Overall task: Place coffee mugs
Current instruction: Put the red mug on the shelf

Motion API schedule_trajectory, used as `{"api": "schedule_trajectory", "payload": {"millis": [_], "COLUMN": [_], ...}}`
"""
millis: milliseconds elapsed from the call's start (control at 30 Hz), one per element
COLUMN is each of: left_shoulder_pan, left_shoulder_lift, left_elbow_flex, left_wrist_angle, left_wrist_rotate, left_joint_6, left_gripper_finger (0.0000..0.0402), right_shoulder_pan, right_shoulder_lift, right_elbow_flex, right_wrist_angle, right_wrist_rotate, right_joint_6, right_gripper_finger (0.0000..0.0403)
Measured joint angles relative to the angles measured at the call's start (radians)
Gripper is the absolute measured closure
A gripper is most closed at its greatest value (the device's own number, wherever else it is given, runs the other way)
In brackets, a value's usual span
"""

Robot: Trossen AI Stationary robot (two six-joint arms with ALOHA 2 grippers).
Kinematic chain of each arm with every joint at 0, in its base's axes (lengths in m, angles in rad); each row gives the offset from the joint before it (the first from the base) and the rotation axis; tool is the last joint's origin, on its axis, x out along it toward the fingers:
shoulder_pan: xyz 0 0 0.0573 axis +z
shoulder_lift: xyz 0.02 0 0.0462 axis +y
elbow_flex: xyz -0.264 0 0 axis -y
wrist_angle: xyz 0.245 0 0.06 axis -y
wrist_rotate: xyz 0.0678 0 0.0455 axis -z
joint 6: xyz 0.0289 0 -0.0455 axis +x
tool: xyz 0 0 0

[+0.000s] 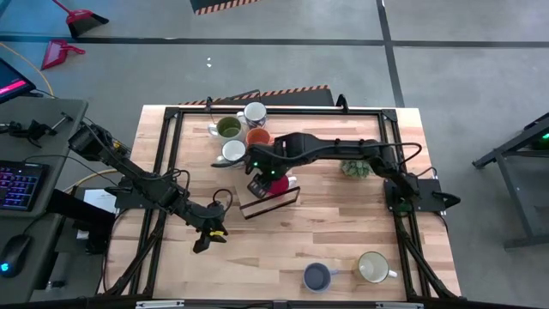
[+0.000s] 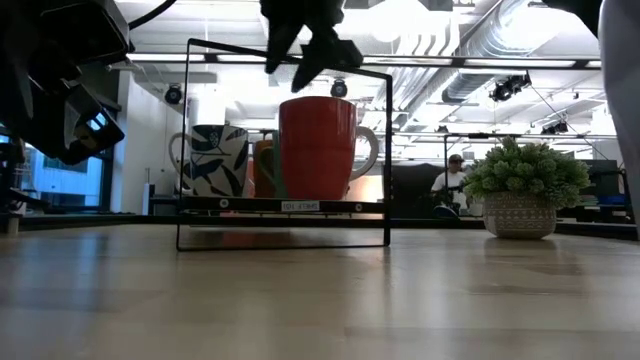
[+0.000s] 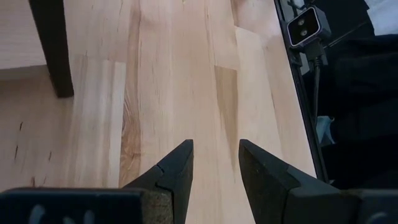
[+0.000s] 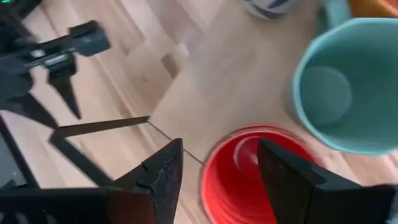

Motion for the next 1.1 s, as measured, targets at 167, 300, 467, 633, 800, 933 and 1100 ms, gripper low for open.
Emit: {"api": "schedule_trajectory", "payload": {"millis": [167,300,467,633,800,933,1100], "left_shoulder_pan": [0.0,0.0,0.0,0.0,0.0,0.0,0.003], "left_shoulder_lift": [0.0,0.0,0.0,0.0,0.0,0.0,0.0], "left_elbow_flex": [0.0,0.0,0.0,0.0,0.0,0.0,0.0], "left_wrist_angle": [0.0,0.0,0.0,-0.004,-0.024,-0.049,-0.043], "left_wrist_rotate": [0.0,0.0,0.0,0.0,0.002,0.025,0.024], "left_joint_6": [-0.008,-0.008,-0.023,-0.045,-0.066,-0.079,-0.138], "left_gripper_finger": [0.0284,0.0284,0.0284,0.0284,0.0284,0.0284,0.0284], "right_shoulder_pan": [0.01,0.011,0.013,0.018,0.024,0.024,0.024], "right_shoulder_lift": [0.0,0.0,0.006,0.04,0.053,0.051,0.051], "right_elbow_flex": [-0.001,-0.001,-0.001,-0.002,-0.002,-0.002,-0.001], "right_wrist_angle": [0.041,0.057,0.068,0.108,0.104,0.069,0.048], "right_wrist_rotate": [-0.015,-0.031,-0.04,-0.06,-0.051,-0.033,0.002], "right_joint_6": [-0.002,-0.007,-0.003,-0.012,-0.029,-0.029,-0.037], "right_gripper_finger": [0.0244,0.0269,0.028,0.0281,0.0281,0.0281,0.0281]}}
